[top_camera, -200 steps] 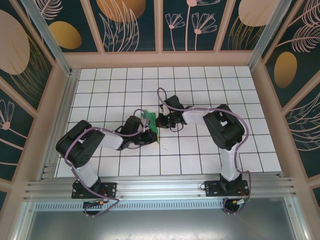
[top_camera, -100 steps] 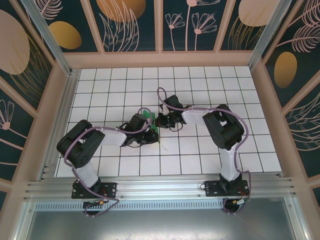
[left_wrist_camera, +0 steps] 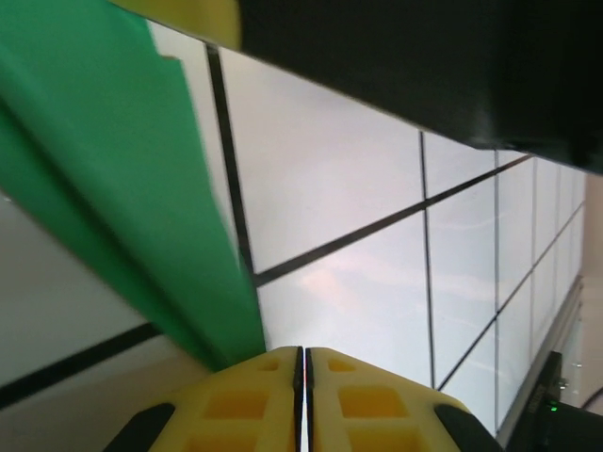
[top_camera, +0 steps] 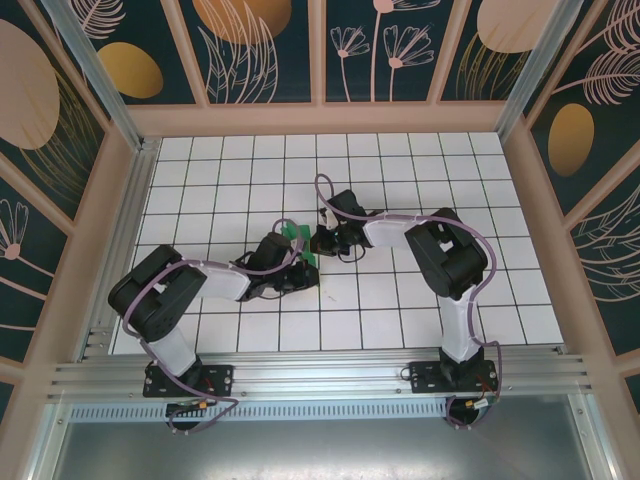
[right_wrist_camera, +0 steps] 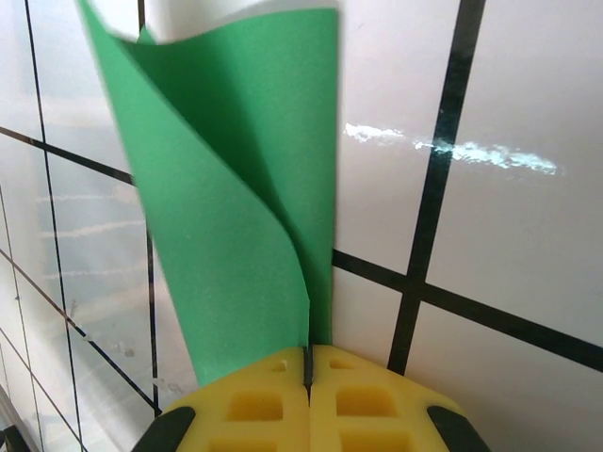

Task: Fold a paper plane with a square sheet of paper (pick it up from the middle)
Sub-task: Fold the wing for the fifth time at the center of the table.

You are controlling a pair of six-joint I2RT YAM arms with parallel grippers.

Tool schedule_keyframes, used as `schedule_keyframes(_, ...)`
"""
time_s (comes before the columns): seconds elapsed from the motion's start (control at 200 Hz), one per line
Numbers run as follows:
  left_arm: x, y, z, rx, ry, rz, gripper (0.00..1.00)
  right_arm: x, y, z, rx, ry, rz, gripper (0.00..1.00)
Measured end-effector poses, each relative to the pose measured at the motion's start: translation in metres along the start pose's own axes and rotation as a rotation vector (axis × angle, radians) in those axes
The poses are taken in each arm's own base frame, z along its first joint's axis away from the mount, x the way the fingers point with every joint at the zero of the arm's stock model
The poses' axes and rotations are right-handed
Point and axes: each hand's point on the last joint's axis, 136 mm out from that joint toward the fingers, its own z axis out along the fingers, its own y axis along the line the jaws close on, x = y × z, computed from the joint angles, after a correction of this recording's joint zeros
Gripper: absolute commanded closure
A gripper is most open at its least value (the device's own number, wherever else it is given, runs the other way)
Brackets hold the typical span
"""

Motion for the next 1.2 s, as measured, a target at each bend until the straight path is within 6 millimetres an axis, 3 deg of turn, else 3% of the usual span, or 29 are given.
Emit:
schedule_keyframes(0.315, 0.0, -0.005, 0.0, 0.028, -0.009, -0.032, 0.87, -0.001, 0.0, 0.001, -0.004, -0.004, -0.002, 1.0)
schedule_keyframes(0.585, 0.003, 0.011, 0.0, -0.048, -0.003, -0.048, 0.87, -0.001, 0.001, 0.001, -0.005, -0.005, 0.0, 1.0)
schedule_keyframes(1.201, 0.005, 0.015, 0.002, -0.067, 0.018, -0.053, 0.87, -0.002, 0.0, 0.001, -0.003, -0.005, 0.001, 1.0)
